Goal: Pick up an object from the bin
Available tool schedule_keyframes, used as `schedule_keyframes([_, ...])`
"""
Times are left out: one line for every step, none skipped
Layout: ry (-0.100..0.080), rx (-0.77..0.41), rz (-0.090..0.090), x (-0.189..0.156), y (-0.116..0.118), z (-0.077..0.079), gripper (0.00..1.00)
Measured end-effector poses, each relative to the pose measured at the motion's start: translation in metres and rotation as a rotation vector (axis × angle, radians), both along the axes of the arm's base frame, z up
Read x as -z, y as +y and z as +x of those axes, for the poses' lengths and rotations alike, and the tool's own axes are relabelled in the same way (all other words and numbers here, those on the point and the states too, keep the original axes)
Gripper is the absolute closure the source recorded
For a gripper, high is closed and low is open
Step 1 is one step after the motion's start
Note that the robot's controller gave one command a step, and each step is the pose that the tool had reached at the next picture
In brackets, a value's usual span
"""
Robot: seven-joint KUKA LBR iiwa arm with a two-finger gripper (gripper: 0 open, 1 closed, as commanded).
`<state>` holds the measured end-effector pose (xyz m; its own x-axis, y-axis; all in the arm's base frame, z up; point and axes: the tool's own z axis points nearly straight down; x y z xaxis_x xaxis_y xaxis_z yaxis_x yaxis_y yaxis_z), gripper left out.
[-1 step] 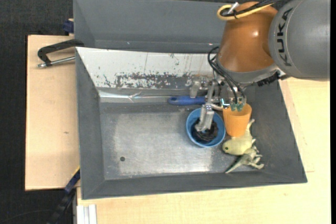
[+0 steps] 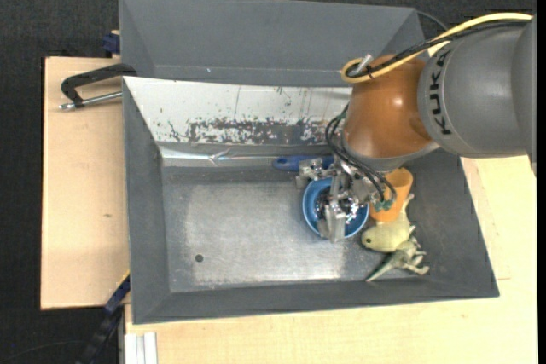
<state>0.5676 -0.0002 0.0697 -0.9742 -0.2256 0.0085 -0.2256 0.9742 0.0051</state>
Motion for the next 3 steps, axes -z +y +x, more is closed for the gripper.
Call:
schedule_keyframes([-0.015, 0.021, -0.001, -0.0032, -0.0553, 0.0020, 0.00])
schedule_keyframes([-0.014, 0.021, -0.001, -0.0051, -0.0538, 0.0037, 0.00])
schedule_keyframes([-0.015, 0.022, -0.001, -0.0068, -0.0527, 0.0053, 0.00])
